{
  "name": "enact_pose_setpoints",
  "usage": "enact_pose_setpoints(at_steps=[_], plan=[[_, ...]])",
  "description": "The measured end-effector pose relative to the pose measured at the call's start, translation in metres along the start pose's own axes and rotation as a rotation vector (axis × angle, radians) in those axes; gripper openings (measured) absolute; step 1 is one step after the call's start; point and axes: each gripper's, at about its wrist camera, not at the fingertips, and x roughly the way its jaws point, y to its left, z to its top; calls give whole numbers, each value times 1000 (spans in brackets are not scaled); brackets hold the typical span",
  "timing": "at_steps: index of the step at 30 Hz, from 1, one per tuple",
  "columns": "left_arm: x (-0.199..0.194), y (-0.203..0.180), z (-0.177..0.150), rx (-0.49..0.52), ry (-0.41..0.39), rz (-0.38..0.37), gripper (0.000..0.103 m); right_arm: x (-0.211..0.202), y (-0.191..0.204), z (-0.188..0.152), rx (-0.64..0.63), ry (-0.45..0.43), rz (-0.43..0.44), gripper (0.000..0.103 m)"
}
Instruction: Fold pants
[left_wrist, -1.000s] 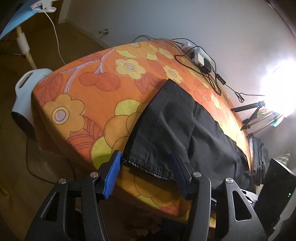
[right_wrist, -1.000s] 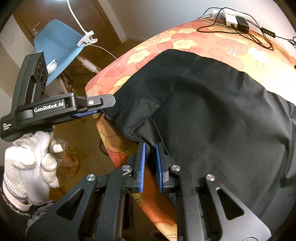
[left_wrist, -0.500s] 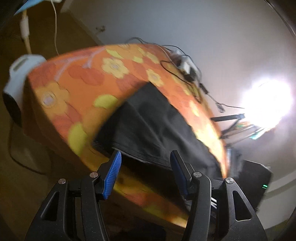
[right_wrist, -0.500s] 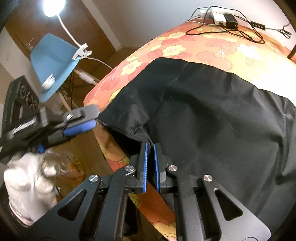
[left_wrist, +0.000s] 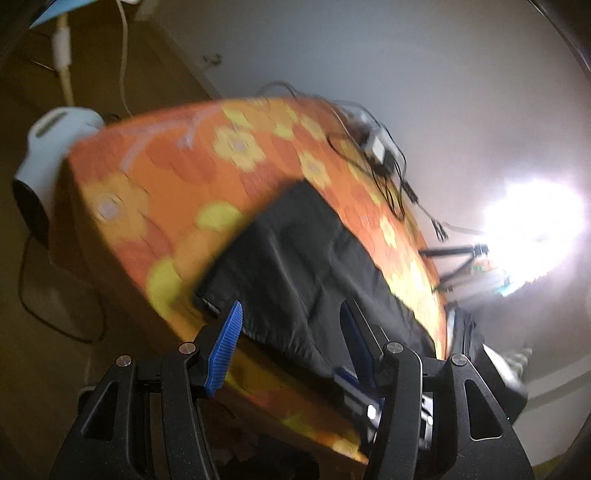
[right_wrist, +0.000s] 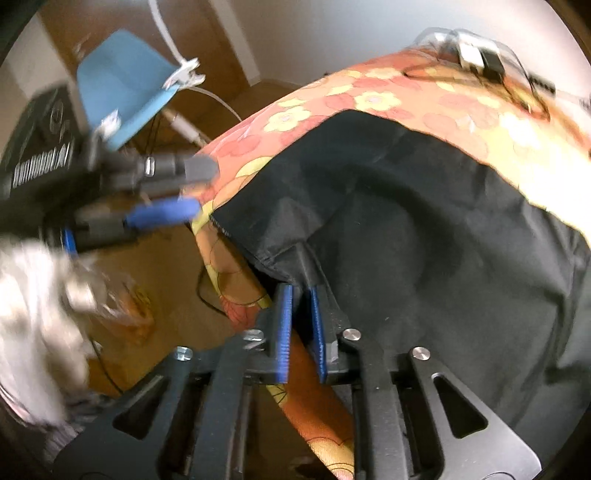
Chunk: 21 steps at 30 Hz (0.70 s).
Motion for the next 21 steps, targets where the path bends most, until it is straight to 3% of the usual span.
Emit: enact_pose_setpoints(at_steps=[3,9,14,21], plan=[[-16,11,11,-25,-49,4,54,-8,29,0,-167,-37,-57,37],[-25,31,21,-41,-64,20,54,10,74,19,-372,-23,-66,37],[-22,46,25,-57,-48,32,54,39,93,28,-524,35,-134,37],[-21,55,30,-95,-34,14,54,62,96,39,-566,106,-115,37]])
